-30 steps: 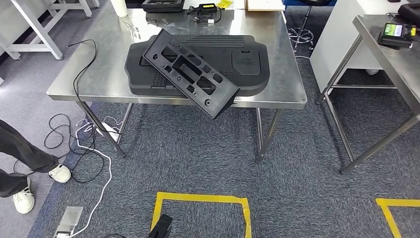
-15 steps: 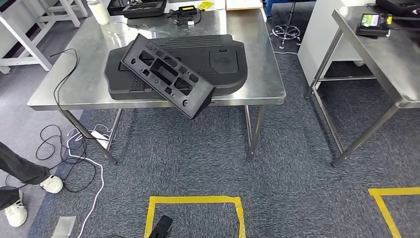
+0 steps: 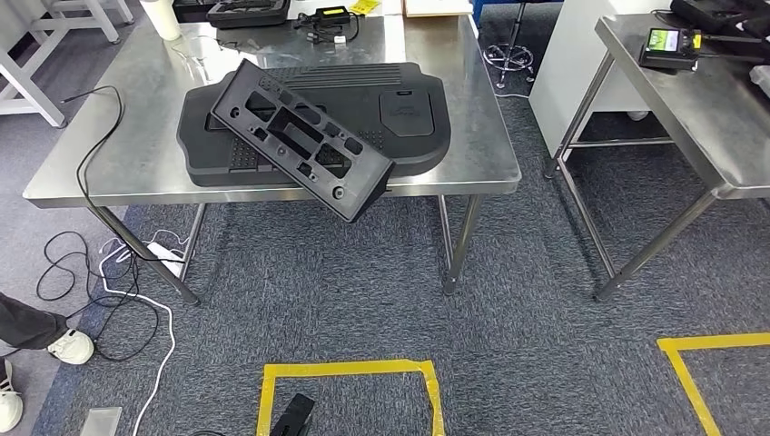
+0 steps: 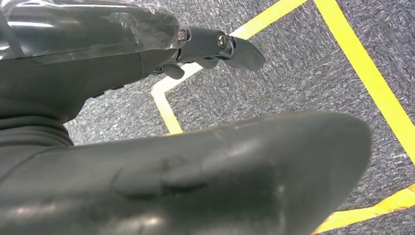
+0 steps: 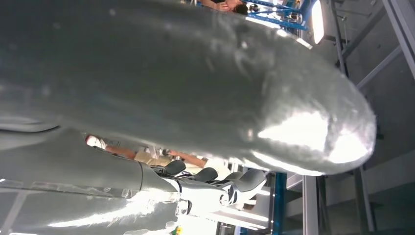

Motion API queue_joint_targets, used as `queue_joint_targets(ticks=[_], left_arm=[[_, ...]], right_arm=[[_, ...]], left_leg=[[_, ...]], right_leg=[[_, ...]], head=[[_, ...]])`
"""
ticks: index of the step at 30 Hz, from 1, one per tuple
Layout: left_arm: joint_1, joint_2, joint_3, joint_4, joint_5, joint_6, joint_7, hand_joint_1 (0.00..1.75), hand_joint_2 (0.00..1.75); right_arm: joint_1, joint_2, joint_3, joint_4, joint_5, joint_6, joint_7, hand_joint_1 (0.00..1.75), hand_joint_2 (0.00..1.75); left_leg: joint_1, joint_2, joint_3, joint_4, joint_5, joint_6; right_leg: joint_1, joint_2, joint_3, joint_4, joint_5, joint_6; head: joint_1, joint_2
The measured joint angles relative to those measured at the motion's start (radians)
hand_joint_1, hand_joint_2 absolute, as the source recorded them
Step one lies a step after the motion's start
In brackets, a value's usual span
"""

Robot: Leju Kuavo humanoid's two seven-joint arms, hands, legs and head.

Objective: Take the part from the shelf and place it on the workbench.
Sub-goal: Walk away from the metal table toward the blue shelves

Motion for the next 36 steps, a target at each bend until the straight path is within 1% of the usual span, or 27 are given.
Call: queue_joint_targets(ticks=[4, 10, 12, 13, 14, 15, 16, 17, 18, 19, 20, 21, 22, 23, 24, 25, 26, 27, 28, 29, 30, 31, 32, 33, 34, 35, 36], left_arm=[[0.000, 0.000, 0.000, 0.000, 0.002, 0.001, -0.003, 0.00, 0.00], [0.001, 0.000, 0.000, 0.000, 0.003, 0.003, -0.004, 0.00, 0.00], [0.001, 0.000, 0.000, 0.000, 0.003, 0.003, -0.004, 0.00, 0.00], [0.000, 0.000, 0.000, 0.000, 0.003, 0.003, -0.005, 0.00, 0.00], [0.000, -0.001, 0.000, 0.001, 0.003, 0.003, -0.005, 0.00, 0.00], [0.000, -0.002, 0.000, 0.001, 0.002, 0.003, -0.005, 0.00, 0.00], [0.000, -0.002, 0.000, 0.001, 0.002, 0.003, -0.006, 0.00, 0.00], [0.001, -0.002, 0.000, 0.001, 0.002, 0.003, -0.006, 0.00, 0.00], [0.001, -0.002, 0.000, 0.001, 0.003, 0.003, -0.006, 0.00, 0.00], [0.002, -0.002, 0.000, 0.001, 0.004, 0.005, -0.006, 0.00, 0.00], [0.002, -0.002, 0.000, 0.001, 0.005, 0.007, -0.006, 0.00, 0.00], [0.003, -0.002, 0.000, 0.001, 0.006, 0.010, -0.006, 0.00, 0.00], [0.003, -0.002, 0.000, 0.001, 0.006, 0.012, -0.006, 0.00, 0.00], [0.002, -0.002, 0.000, 0.001, 0.006, 0.014, -0.006, 0.00, 0.00], [0.002, -0.001, 0.000, 0.001, 0.006, 0.015, -0.006, 0.00, 0.00], [0.001, -0.001, 0.000, 0.001, 0.006, 0.016, -0.006, 0.00, 0.00], [0.001, 0.000, 0.000, 0.001, 0.006, 0.017, -0.006, 0.00, 0.00], [0.000, 0.000, 0.000, 0.001, 0.007, 0.018, -0.006, 0.00, 0.00], [0.000, -0.001, 0.000, 0.001, 0.007, 0.018, -0.006, 0.00, 0.00], [-0.001, -0.001, 0.000, 0.001, 0.007, 0.018, -0.006, 0.00, 0.00], [-0.002, -0.001, 0.000, 0.001, 0.007, 0.018, -0.006, 0.00, 0.00], [-0.002, -0.001, 0.000, 0.001, 0.007, 0.018, -0.006, 0.00, 0.00], [-0.002, -0.001, 0.000, 0.001, 0.007, 0.018, -0.006, 0.00, 0.00], [-0.002, -0.001, 0.000, 0.001, 0.007, 0.018, -0.006, 0.00, 0.00], [0.000, -0.002, 0.000, 0.001, 0.008, 0.018, -0.006, 0.00, 0.00], [0.001, -0.002, 0.000, 0.001, 0.009, 0.018, -0.006, 0.00, 0.00], [0.001, -0.001, 0.000, 0.002, 0.009, 0.018, -0.006, 0.00, 0.00]], right_arm=[[0.000, 0.000, 0.000, -0.001, 0.002, 0.000, 0.000, 0.00, 0.00], [0.000, 0.000, 0.000, -0.002, 0.001, 0.000, -0.001, 0.00, 0.00], [0.000, 0.001, 0.000, -0.002, 0.001, 0.000, -0.001, 0.00, 0.00], [0.000, 0.001, 0.000, -0.004, 0.000, 0.000, -0.001, 0.00, 0.00], [0.000, 0.001, 0.000, -0.007, 0.000, 0.000, -0.001, 0.00, 0.00], [0.000, 0.001, 0.000, -0.009, 0.000, 0.000, -0.002, 0.00, 0.00], [0.000, 0.001, 0.000, -0.010, -0.001, 0.000, -0.002, 0.00, 0.00], [0.000, 0.001, 0.000, -0.010, -0.002, 0.000, -0.002, 0.00, 0.00], [0.002, 0.001, 0.000, -0.010, -0.004, 0.000, -0.002, 0.00, 0.00], [0.005, 0.001, 0.000, -0.010, -0.006, 0.000, -0.002, 0.00, 0.00], [0.008, 0.001, 0.000, -0.010, -0.009, 0.000, -0.001, 0.00, 0.00], [0.010, 0.001, 0.000, -0.010, -0.011, 0.000, -0.001, 0.00, 0.00], [0.011, 0.001, 0.000, -0.010, -0.012, 0.000, 0.000, 0.00, 0.00], [0.012, 0.001, 0.000, -0.010, -0.012, 0.000, 0.001, 0.00, 0.00], [0.013, 0.001, 0.000, -0.010, -0.012, 0.000, 0.002, 0.00, 0.00], [0.014, 0.001, 0.000, -0.011, -0.012, 0.000, 0.003, 0.00, 0.00], [0.014, 0.001, 0.000, -0.012, -0.012, 0.000, 0.004, 0.00, 0.00], [0.015, 0.001, 0.000, -0.014, -0.011, 0.000, 0.005, 0.00, 0.00], [0.015, 0.001, 0.000, -0.016, -0.011, 0.000, 0.005, 0.00, 0.00], [0.015, 0.001, 0.000, -0.017, -0.011, 0.000, 0.006, 0.00, 0.00], [0.015, 0.001, 0.000, -0.020, -0.010, 0.000, 0.006, 0.00, 0.00], [0.014, 0.001, 0.000, -0.022, -0.010, 0.000, 0.006, 0.00, 0.00], [0.014, 0.001, 0.000, -0.023, -0.009, 0.000, 0.006, 0.00, 0.00], [0.013, 0.001, 0.000, -0.023, -0.009, 0.000, 0.006, 0.00, 0.00], [0.013, 0.001, 0.000, -0.023, -0.008, 0.000, 0.006, 0.00, 0.00], [0.013, 0.001, 0.000, -0.023, -0.008, 0.000, 0.006, 0.00, 0.00], [0.013, 0.001, 0.000, -0.023, -0.008, 0.000, 0.006, 0.00, 0.00]], left_leg=[[0.000, 0.000, 0.000, 0.001, -0.001, 0.004], [-0.001, 0.000, 0.000, 0.003, -0.003, 0.008], [-0.003, 0.001, 0.002, 0.002, -0.003, 0.017], [-0.001, 0.003, 0.008, -0.008, 0.001, 0.023], [0.002, 0.007, 0.016, -0.023, 0.007, 0.029], [0.007, 0.012, 0.026, -0.039, 0.013, 0.033], [0.011, 0.017, 0.034, -0.052, 0.018, 0.035], [0.011, 0.021, 0.039, -0.057, 0.020, 0.037], [0.011, 0.027, 0.040, -0.058, 0.019, 0.037], [0.012, 0.032, 0.041, -0.058, 0.017, 0.035], [0.014, 0.037, 0.041, -0.056, 0.015, 0.031], [0.016, 0.042, 0.043, -0.054, 0.011, 0.026], [0.021, 0.047, 0.045, -0.049, 0.005, 0.019], [0.025, 0.051, 0.046, -0.041, -0.003, 0.009], [0.026, 0.055, 0.046, -0.029, -0.013, -0.001], [0.027, 0.057, 0.046, -0.020, -0.021, -0.011], [0.027, 0.059, 0.046, -0.014, -0.027, -0.018], [0.028, 0.061, 0.048, -0.010, -0.031, -0.024], [0.031, 0.063, 0.051, -0.011, -0.034, -0.029], [0.034, 0.061, 0.053, -0.004, -0.040, -0.033], [0.037, 0.056, 0.047, 0.017, -0.054, -0.037], [0.037, 0.048, 0.031, 0.058, -0.078, -0.041], [0.037, 0.039, 0.003, 0.119, -0.108, -0.041], [0.036, 0.033, -0.033, 0.190, -0.139, -0.040], [0.034, 0.030, -0.067, 0.253, -0.160, -0.038], [0.032, 0.028, -0.091, 0.290, -0.164, -0.033], [0.029, 0.026, -0.097, 0.289, -0.148, -0.026]], right_leg=[[0.000, 0.000, 0.002, -0.004, 0.002, 0.004], [-0.001, 0.000, 0.003, -0.007, 0.002, 0.011], [-0.004, 0.002, 0.005, -0.015, 0.006, 0.021], [-0.004, 0.002, 0.009, -0.019, 0.007, 0.027], [-0.003, -0.003, 0.010, -0.016, 0.004, 0.033], [-0.002, -0.010, 0.004, 0.001, -0.008, 0.036], [-0.003, -0.019, -0.013, 0.041, -0.031, 0.039], [-0.006, -0.028, -0.044, 0.101, -0.059, 0.043], [-0.011, -0.032, -0.081, 0.168, -0.086, 0.049], [-0.018, -0.034, -0.113, 0.223, -0.101, 0.054], [-0.025, -0.037, -0.130, 0.246, -0.097, 0.060], [-0.032, -0.041, -0.128, 0.230, -0.074, 0.067], [-0.039, -0.048, -0.105, 0.176, -0.036, 0.075], [-0.044, -0.061, -0.074, 0.110, -0.005, 0.083], [-0.046, -0.069, -0.049, 0.053, 0.018, 0.086], [-0.045, -0.073, -0.032, 0.018, 0.026, 0.081], [-0.040, -0.072, -0.027, 0.008, 0.022, 0.072], [-0.036, -0.063, -0.027, 0.009, 0.019, 0.057], [-0.034, -0.058, -0.026, 0.011, 0.017, 0.046], [-0.033, -0.053, -0.025, 0.011, 0.016, 0.038], [-0.033, -0.049, -0.023, 0.010, 0.016, 0.032], [-0.032, -0.046, -0.021, 0.009, 0.015, 0.026], [-0.031, -0.042, -0.020, 0.009, 0.015, 0.023], [-0.028, -0.038, -0.019, 0.009, 0.013, 0.019], [-0.024, -0.032, -0.018, 0.009, 0.012, 0.016], [-0.021, -0.025, -0.017, 0.009, 0.011, 0.014], [-0.018, -0.019, -0.015, 0.009, 0.010, 0.012]], head=[[0.000, 0.000], [0.000, 0.000], [-0.001, 0.000], [-0.001, 0.000], [0.000, 0.000], [0.001, 0.000], [0.003, 0.000], [0.005, 0.000], [0.007, 0.000], [0.007, 0.000], [0.008, 0.000], [0.007, 0.000], [0.007, 0.000], [0.008, 0.000], [0.009, 0.000], [0.008, 0.000], [0.007, 0.000], [0.006, 0.000], [0.004, 0.000], [0.004, 0.000], [0.003, 0.000], [0.001, 0.000], [0.000, 0.000], [-0.002, 0.000], [-0.003, 0.000], [-0.003, 0.000], [-0.003, 0.000]])
